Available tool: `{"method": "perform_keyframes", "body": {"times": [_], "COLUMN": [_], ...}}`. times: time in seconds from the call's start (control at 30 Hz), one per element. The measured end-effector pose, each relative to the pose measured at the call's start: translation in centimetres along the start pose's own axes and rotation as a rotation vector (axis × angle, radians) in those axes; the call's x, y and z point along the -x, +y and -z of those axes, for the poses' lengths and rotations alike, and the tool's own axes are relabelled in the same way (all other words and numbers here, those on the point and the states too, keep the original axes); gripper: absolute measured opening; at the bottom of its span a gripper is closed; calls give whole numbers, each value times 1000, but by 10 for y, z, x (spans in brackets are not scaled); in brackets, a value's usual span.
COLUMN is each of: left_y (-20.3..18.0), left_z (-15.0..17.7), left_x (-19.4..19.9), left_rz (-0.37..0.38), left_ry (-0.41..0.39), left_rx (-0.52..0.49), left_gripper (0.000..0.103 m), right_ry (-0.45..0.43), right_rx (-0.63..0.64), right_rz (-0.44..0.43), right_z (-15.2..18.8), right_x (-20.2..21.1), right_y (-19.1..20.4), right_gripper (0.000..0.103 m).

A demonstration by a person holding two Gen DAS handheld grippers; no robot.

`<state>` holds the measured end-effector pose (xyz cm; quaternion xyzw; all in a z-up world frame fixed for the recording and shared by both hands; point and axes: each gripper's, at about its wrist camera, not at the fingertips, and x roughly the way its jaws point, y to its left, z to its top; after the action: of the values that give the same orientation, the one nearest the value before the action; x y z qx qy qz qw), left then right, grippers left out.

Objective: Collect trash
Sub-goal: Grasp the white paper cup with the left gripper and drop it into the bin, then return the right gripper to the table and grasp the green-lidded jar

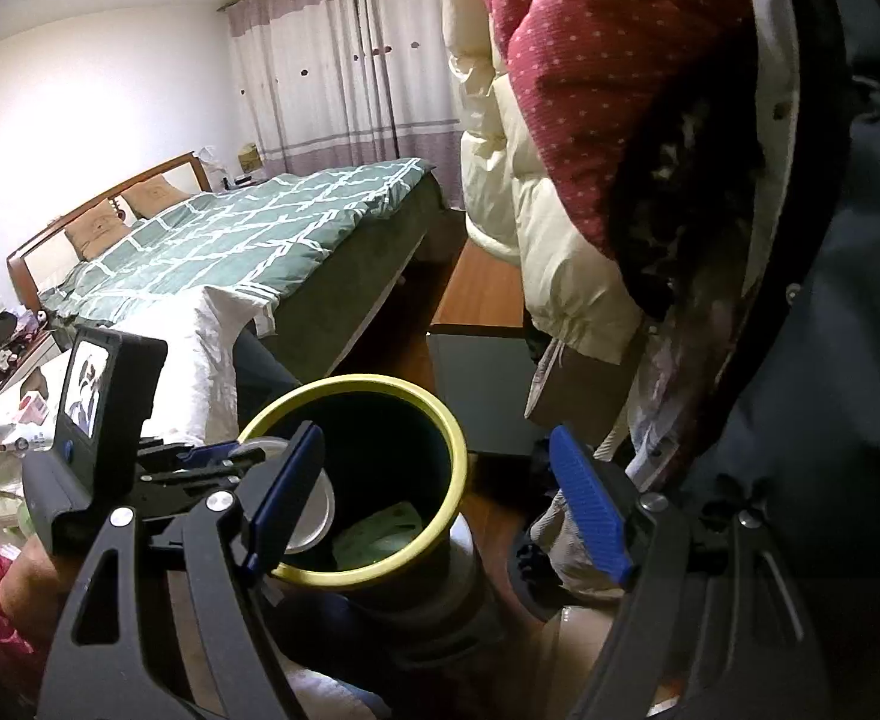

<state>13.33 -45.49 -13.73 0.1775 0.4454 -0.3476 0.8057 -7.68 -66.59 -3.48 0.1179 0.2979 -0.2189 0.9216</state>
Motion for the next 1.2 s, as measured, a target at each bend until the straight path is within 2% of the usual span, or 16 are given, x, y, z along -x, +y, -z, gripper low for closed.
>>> {"method": "perform_keyframes", "body": {"times": [0.03,0.27,0.47,0.6,0.73,0.87,1.1,1.2], "left_y": [1,29,73,109,151,184,212,216], "left_z": [1,23,69,106,145,180,216,223], "left_x": [3,52,130,189,244,277,287,288], "left_rz": [-3,-9,-27,-98,-229,-332,-367,-366], "left_ry": [-7,-74,-169,-252,-326,-352,-323,-326], "left_rx": [2,52,140,202,293,380,465,472], "left_gripper": [40,59,71,78,84,85,85,85], "right_ry": [-1,-2,31,62,106,148,224,245], "right_rx": [-2,-6,37,79,148,232,372,424], "right_rz": [0,12,-13,-71,-163,-278,-530,-594], "right_z": [0,2,7,14,26,43,69,74], "right_x": [0,2,-9,-19,-29,-33,-33,-37], "right_y": [0,7,32,61,107,162,258,285], "right_gripper": [74,74,75,75,75,75,75,77]}}
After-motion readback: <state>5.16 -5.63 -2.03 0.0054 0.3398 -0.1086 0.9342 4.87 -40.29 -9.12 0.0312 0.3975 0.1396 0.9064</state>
